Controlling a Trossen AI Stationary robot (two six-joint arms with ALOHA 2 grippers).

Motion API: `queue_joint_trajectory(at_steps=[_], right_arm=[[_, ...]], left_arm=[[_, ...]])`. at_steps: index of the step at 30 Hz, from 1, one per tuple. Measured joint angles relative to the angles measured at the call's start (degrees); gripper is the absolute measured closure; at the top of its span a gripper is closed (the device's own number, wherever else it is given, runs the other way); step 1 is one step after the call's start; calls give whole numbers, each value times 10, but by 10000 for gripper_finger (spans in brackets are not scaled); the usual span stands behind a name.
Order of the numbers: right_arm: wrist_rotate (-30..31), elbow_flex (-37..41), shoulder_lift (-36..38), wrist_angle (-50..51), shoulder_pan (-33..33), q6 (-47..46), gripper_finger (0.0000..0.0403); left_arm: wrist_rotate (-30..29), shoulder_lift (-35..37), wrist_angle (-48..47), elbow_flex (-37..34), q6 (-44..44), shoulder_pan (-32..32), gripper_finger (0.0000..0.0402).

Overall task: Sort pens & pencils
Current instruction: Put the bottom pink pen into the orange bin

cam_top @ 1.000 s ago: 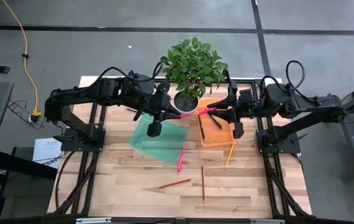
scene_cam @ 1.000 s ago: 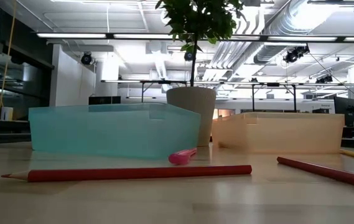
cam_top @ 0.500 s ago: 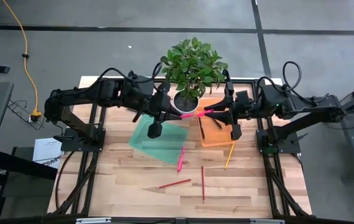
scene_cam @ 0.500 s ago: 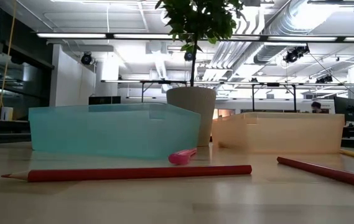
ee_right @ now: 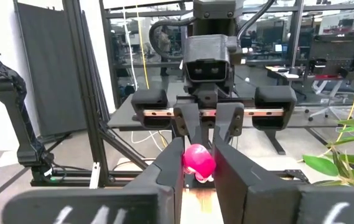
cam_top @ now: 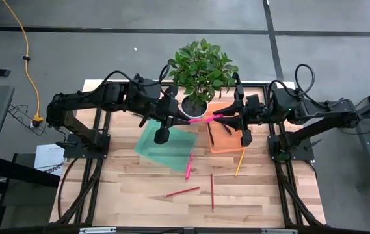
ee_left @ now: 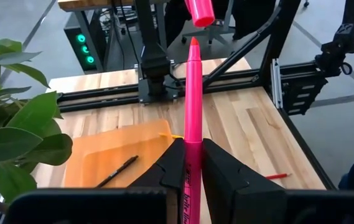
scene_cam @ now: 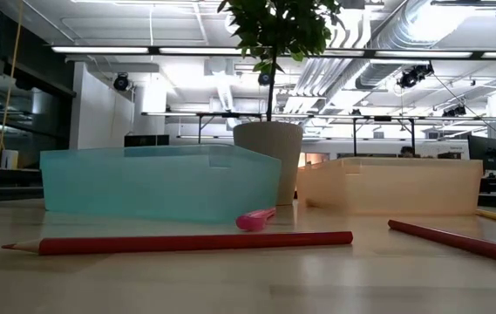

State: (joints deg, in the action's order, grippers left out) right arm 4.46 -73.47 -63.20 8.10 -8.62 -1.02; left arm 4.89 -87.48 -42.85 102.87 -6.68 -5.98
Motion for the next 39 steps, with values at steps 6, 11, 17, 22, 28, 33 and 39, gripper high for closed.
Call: queue_joint_trajectory(at_steps=[6, 11, 17, 22, 28, 33, 39], right_arm=[[0, 0, -6, -5, 0, 2, 352], [0, 0, -7, -8, 3, 2, 352], [-4, 0, -7, -9, 9, 2, 352], [-5, 0, -7, -11, 9, 4, 352], [-5, 0, -7, -11, 9, 4, 352], [-6, 0, -9, -12, 12, 4, 352], [-6, 0, -10, -12, 12, 4, 352]], left_arm=[[0, 0, 0, 0, -2, 0, 373], [1, 0, 0, 0, -3, 0, 373], [9, 0, 0, 0, -3, 0, 373], [9, 0, 0, 0, -3, 0, 373], [13, 0, 1, 0, -3, 0, 373], [17, 0, 12, 0, -4, 0, 373], [17, 0, 13, 0, -4, 0, 373]])
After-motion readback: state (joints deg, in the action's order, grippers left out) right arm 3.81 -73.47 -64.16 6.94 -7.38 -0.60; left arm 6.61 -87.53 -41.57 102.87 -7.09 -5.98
